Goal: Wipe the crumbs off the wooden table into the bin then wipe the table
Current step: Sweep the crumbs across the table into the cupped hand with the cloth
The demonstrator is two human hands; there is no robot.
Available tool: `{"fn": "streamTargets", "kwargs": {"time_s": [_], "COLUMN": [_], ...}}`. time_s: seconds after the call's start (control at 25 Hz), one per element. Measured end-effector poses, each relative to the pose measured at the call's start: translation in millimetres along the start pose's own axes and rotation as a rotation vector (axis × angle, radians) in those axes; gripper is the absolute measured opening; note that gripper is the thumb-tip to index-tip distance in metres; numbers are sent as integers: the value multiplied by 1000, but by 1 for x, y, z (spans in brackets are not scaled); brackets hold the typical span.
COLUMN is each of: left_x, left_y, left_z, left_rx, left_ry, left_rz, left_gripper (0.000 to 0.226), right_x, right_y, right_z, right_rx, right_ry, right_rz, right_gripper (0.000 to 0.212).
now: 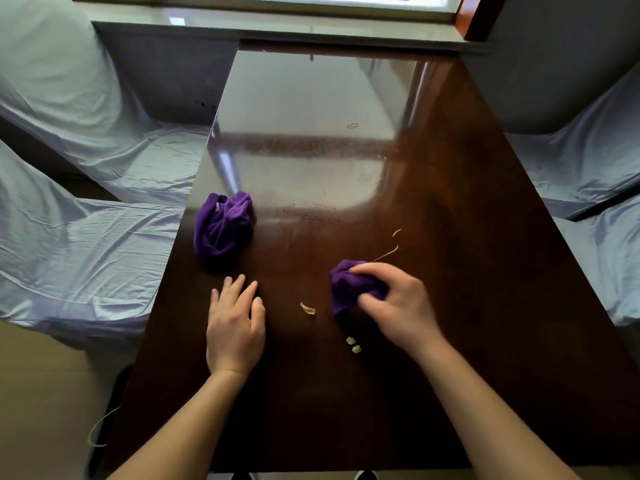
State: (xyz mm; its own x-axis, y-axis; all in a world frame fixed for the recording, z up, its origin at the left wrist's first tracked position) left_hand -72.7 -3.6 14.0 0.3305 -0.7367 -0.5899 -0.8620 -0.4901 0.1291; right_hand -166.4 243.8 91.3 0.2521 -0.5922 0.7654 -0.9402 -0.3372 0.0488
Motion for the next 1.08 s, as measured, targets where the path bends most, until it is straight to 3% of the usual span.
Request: {"fn": "streamTargets", "kwargs": {"time_s": [0.16,0.28,0.44,0.64,0.76,0.88,1.0,1.08], "left_x": [5,4,6,6,7,9,10,12], "left_y": [-4,-7,-8,-9,-9,-9,-10,-9], "left_z": [-8,-11,-14,-23,-25,-25,-24,-23], "left_rx": [-35,-45,-66,-90,-92,-99,-107,-112], "left_ry": [-219,-285,-343,-387,-413,-430,-418,-403], "left_rz": [-27,-26,-49,-39,-42,-45,-41,-37], "left_gripper": [44,43,41,38,38,39,38,38], "right_x": [-54,-80,-40,18,18,-11,-35,-28], "right_y": [-54,-96,-107,-71,-62,-60,-52,-44], "right_z": [-62,-45,24,91,62,18,15,38], "right_rx": [-89,-161,-219,-120,-247,-344,-294,-256], "right_ry": [-4,-62,-210,76,166,109,-27,-121], "right_rz": [261,408,289,170,142,190,304,284], "right_gripper": [51,44,38,35,36,34,30,30]}}
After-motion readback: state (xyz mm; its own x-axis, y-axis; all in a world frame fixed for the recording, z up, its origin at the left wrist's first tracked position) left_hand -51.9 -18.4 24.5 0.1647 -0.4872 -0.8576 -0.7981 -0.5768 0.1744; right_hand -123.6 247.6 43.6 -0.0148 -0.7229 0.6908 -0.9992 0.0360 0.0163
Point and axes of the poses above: each hand's wrist, its own y-axis towards the middle knuckle, its own z-axis out of the palm, x = y × z, the point moved 8 cm from there along y, towards the middle knuckle
